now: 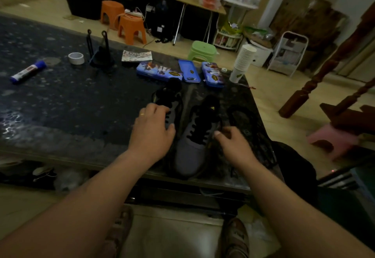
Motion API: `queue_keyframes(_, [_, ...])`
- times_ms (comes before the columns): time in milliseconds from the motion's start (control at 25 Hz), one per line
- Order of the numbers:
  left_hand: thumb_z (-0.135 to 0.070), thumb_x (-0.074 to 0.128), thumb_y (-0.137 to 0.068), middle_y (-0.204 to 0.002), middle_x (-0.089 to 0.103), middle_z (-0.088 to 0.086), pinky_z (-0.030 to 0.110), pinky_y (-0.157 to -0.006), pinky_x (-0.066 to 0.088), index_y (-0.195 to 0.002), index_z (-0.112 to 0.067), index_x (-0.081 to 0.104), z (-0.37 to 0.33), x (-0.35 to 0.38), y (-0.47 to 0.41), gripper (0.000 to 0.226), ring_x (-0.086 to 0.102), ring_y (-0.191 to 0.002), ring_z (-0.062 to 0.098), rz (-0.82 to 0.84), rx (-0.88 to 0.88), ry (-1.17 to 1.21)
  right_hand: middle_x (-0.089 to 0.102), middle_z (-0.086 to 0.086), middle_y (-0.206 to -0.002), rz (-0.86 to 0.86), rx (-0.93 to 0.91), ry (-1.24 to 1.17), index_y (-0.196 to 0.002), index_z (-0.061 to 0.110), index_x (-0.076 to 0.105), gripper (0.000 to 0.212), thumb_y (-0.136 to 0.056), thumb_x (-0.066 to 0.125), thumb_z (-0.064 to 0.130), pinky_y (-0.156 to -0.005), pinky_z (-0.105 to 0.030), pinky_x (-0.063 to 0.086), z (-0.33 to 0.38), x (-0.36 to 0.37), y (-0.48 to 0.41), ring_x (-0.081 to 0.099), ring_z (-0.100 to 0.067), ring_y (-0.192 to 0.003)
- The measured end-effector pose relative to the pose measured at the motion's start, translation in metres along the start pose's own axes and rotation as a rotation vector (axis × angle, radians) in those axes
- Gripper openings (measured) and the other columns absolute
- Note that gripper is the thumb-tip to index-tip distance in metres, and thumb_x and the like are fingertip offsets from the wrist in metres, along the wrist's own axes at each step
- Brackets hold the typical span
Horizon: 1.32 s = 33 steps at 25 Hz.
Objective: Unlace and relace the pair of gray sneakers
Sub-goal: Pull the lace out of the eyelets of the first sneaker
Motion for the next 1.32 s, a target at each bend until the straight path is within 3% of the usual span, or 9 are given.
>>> queue_keyframes(200, [-0.047, 0.061, -0.098, -0.126, 0.060, -0.005, 0.039, -0.092, 0.054, -0.137, -0.023, 0.054, -0.052, 0.041, 0.008, 0.047, 0.061, -0.112, 0.017, 0.268, -0.041, 0.100, 0.062, 0.007, -0.117, 0.062, -0.027, -0.183, -0.139, 0.024, 0.045, 0.051, -0.097, 0.069, 0.040, -0.087, -0.030, 0.047, -0.008, 0.013, 0.000, 0.060, -0.012, -0.106])
queue_keyframes(360, [-0.046, 0.063, -0.097, -0.091, 0.066, -0.008, 0.037, -0.075, 0.055, -0.109, -0.026, 0.056, -0.049, 0.046, -0.011, 0.024, 0.064, -0.082, 0.009, 0.229, -0.117, 0.214, 0.069, 0.006, -0.103, 0.053, -0.021, -0.209, -0.118, 0.025, 0.054, 0.032, -0.095, 0.072, 0.037, -0.071, -0.027, 0.047, -0.016, -0.002, -0.013, 0.066, -0.009, -0.089])
queue_keyframes(480, [-0.040, 0.066, -0.098, -0.096, 0.061, -0.009, 0.037, -0.081, 0.053, -0.113, -0.023, 0.052, -0.047, 0.042, -0.032, 0.026, 0.063, -0.090, 0.013, 0.128, -0.131, 0.265, 0.066, 0.009, -0.096, 0.066, -0.094, -0.099, -0.115, 0.031, 0.054, 0.025, -0.096, 0.070, 0.036, -0.065, -0.026, 0.044, -0.010, -0.015, -0.028, 0.064, -0.007, -0.085])
queue_keyframes(640, [-0.039, 0.068, -0.097, -0.103, 0.059, -0.016, 0.032, -0.084, 0.052, -0.130, -0.024, 0.053, -0.052, 0.046, -0.048, 0.039, 0.063, -0.094, 0.009, 0.123, -0.145, 0.331, 0.067, 0.002, -0.080, -0.161, -0.077, -0.122, -0.090, 0.020, 0.059, 0.021, -0.098, 0.065, 0.038, -0.062, -0.031, 0.046, -0.004, -0.029, -0.046, 0.066, -0.015, -0.073])
queue_keyframes(720, [-0.038, 0.069, -0.096, -0.104, 0.062, -0.014, 0.032, -0.084, 0.054, -0.128, -0.026, 0.053, -0.051, 0.051, -0.051, 0.037, 0.065, -0.093, 0.008, 0.146, -0.150, 0.369, 0.074, 0.001, -0.077, -0.041, -0.031, -0.263, -0.084, 0.019, 0.069, 0.029, -0.101, 0.061, 0.041, -0.066, -0.034, 0.055, -0.002, -0.022, -0.047, 0.072, -0.016, -0.073])
queue_keyframes(920, [-0.033, 0.073, -0.094, -0.086, 0.063, -0.009, 0.027, -0.067, 0.048, -0.105, -0.027, 0.057, -0.048, 0.053, -0.053, 0.020, 0.061, -0.072, 0.007, 0.129, -0.145, 0.423, 0.073, 0.006, -0.101, 0.053, -0.025, -0.597, -0.118, 0.032, 0.069, 0.023, -0.103, 0.059, 0.018, -0.067, -0.024, 0.053, 0.006, -0.014, -0.053, 0.069, -0.008, -0.084])
queue_keyframes(1000, [-0.032, 0.072, -0.095, -0.077, 0.057, -0.006, 0.027, -0.063, 0.042, -0.092, -0.023, 0.057, -0.050, 0.053, -0.052, 0.018, 0.051, -0.063, 0.006, 0.122, -0.109, 0.403, 0.072, 0.001, -0.102, 0.046, 0.038, -0.729, -0.113, 0.023, 0.067, 0.016, -0.100, 0.062, 0.014, -0.069, -0.026, 0.053, 0.009, -0.015, -0.055, 0.069, -0.011, -0.085])
queue_keyframes(1160, [-0.020, 0.071, -0.091, -0.094, 0.053, -0.002, 0.011, -0.065, 0.037, -0.085, -0.018, 0.056, -0.059, 0.050, -0.049, 0.016, 0.050, -0.073, 0.001, 0.070, -0.067, 0.345, 0.069, -0.004, -0.091, 0.139, 0.098, -0.720, -0.097, 0.015, 0.061, 0.010, -0.095, 0.071, 0.017, -0.067, -0.029, 0.053, 0.009, -0.006, -0.051, 0.067, -0.017, -0.082])
queue_keyframes(1320, [-0.016, 0.071, -0.085, -0.086, 0.059, 0.003, 0.028, -0.066, 0.040, -0.084, -0.014, 0.056, -0.063, 0.047, -0.050, 0.015, 0.052, -0.071, 0.013, 0.145, -0.077, 0.358, 0.064, -0.005, -0.087, 0.156, 0.027, -0.657, -0.095, 0.016, 0.060, 0.017, -0.091, 0.068, 0.001, -0.058, -0.027, 0.051, 0.012, -0.007, -0.045, 0.064, -0.017, -0.073])
Point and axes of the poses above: each hand's wrist, its own y-axis away from the middle knuckle, its own x-axis out of the palm, z = x × y, the point moved 3 cm from there along -y, towards the middle knuckle
